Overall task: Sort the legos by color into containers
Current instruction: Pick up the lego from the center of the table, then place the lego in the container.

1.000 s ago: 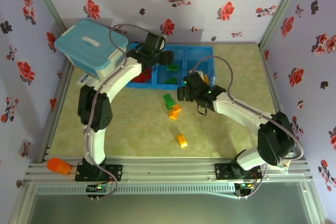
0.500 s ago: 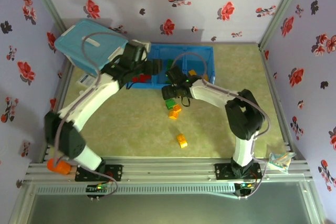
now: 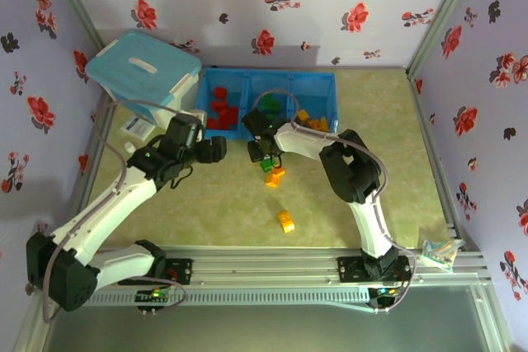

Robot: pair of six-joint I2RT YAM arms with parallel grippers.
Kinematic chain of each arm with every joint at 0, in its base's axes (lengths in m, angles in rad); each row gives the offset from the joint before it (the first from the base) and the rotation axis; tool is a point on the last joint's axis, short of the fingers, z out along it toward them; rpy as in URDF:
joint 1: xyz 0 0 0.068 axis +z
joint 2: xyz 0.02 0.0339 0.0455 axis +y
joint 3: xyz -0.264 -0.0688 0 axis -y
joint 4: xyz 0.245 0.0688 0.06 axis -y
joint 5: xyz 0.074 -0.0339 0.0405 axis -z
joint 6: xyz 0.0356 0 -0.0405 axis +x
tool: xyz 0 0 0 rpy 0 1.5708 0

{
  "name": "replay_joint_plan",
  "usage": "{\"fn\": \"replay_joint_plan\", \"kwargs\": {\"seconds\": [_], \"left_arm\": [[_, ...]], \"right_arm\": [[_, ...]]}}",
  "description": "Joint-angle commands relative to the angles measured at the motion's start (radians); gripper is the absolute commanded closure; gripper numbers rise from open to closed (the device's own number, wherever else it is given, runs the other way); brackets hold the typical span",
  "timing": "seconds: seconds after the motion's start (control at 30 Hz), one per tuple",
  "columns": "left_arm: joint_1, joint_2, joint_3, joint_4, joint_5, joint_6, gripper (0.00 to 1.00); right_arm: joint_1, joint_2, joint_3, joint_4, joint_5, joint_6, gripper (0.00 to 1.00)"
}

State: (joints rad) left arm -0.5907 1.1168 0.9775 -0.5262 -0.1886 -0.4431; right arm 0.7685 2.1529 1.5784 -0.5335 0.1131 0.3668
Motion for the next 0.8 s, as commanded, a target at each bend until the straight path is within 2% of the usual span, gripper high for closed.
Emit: {"fn": "replay_joint_plan", "kwargs": {"seconds": [0.0,0.07,0.17,0.33,0.6,0.63,0.67,0.7,0.73,0.77], "left_arm": [[-0.001,-0.052,-0.026,-0.021,-0.035,-0.022,0.16],[-0.001,-0.070,-0.038,-0.026,-0.035,-0.020,0.16],[-0.005,-0.099,-0.059,-0.035,-0.035,-0.015,0.17],[-0.046,-0.135,-0.126,-0.027,-0.031,-0.007,0.17],[-0.162,-0.075,-0.176,0.054,0.009,-0.026,0.16],[-0.168,-0.066,-0.179,0.073,0.023,-0.033,0.15],[-0.172,-0.052,-0.181,0.092,0.039,-0.034,0.15],[-0.177,-0.038,-0.180,0.106,0.051,-0.033,0.15],[-0.181,-0.020,-0.173,0.117,0.059,-0.029,0.15],[-0.187,0.005,-0.164,0.127,0.067,-0.023,0.14]], "right_arm": [[0.013,0.028,0.045,-0.056,0.027,-0.018,0.61],[0.017,0.017,0.069,-0.077,0.042,-0.024,0.69],[0.020,-0.035,0.102,-0.097,0.063,-0.035,0.73],[-0.019,-0.096,0.233,-0.138,0.145,-0.075,0.73],[-0.145,0.131,0.618,-0.277,0.164,-0.106,0.70],[-0.151,0.156,0.668,-0.294,0.161,-0.110,0.67],[-0.155,0.176,0.713,-0.314,0.154,-0.115,0.52],[-0.155,0.186,0.746,-0.330,0.145,-0.121,0.21],[-0.151,0.183,0.773,-0.348,0.144,-0.125,0.07],[-0.145,0.165,0.769,-0.346,0.154,-0.124,0.01]]}}
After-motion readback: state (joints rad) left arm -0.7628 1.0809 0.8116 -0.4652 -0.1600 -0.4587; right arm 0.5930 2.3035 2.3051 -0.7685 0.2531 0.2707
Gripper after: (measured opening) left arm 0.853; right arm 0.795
